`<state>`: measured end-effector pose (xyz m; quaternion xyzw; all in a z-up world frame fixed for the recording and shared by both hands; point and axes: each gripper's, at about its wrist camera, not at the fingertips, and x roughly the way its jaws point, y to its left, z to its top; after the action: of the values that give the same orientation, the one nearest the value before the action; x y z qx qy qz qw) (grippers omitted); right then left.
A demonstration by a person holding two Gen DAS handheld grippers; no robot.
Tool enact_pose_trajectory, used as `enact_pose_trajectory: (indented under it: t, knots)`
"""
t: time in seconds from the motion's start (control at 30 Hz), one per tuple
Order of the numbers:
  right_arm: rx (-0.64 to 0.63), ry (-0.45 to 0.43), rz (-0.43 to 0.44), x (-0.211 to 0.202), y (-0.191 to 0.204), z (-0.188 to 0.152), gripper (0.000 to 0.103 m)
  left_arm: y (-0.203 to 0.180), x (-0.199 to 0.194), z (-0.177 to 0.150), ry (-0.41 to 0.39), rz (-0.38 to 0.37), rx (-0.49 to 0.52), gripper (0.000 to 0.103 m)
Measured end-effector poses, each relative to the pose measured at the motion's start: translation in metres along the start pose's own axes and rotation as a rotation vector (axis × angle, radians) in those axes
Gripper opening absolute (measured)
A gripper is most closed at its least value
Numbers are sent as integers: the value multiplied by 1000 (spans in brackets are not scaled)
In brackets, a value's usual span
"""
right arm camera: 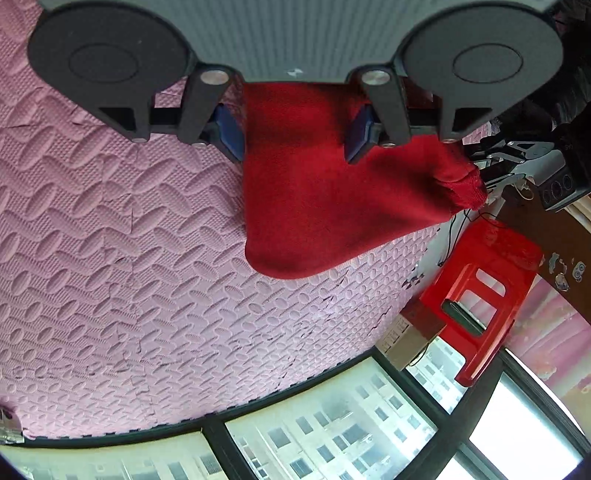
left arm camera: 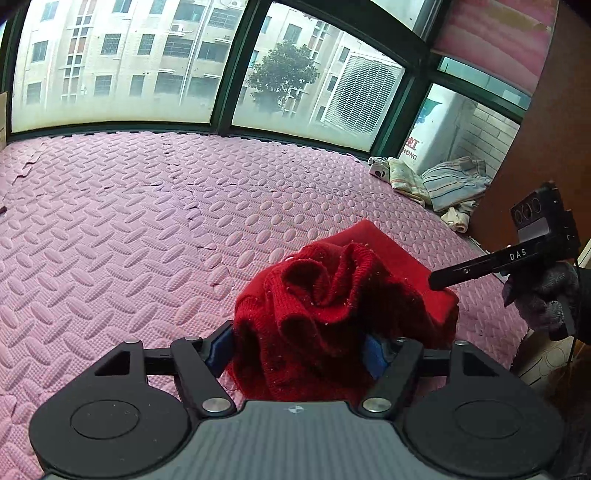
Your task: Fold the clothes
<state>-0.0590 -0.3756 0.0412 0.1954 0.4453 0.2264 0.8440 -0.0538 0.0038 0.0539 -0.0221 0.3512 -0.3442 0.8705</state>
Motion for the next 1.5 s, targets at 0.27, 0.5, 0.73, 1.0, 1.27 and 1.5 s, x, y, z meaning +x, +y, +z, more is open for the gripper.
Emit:
enact_pose_trajectory:
  t: [0.27, 0.5, 0.73, 1.0, 1.27, 1.5]
  knots:
    - [-136, -135, -84, 3, 29, 33, 57, -12, -49, 22, -119, 42, 22, 79]
    - [-171, -142, -153, 32, 38, 43, 48, -55, -33, 44, -143, -109, 3, 62]
    - [-223, -127, -220, 52, 46, 41, 43, -47, 19, 38, -23, -62, -103, 56]
    - [-248, -108, -291, 79, 44, 31, 43, -19, 31, 19, 63, -21, -151, 39]
    - [-261, -173, -268, 52, 58, 37, 43, -27, 8, 32, -25, -113, -194, 47]
    - [-353, -156, -187, 55, 91, 24, 43, -15, 23, 46, -21, -109, -269, 45]
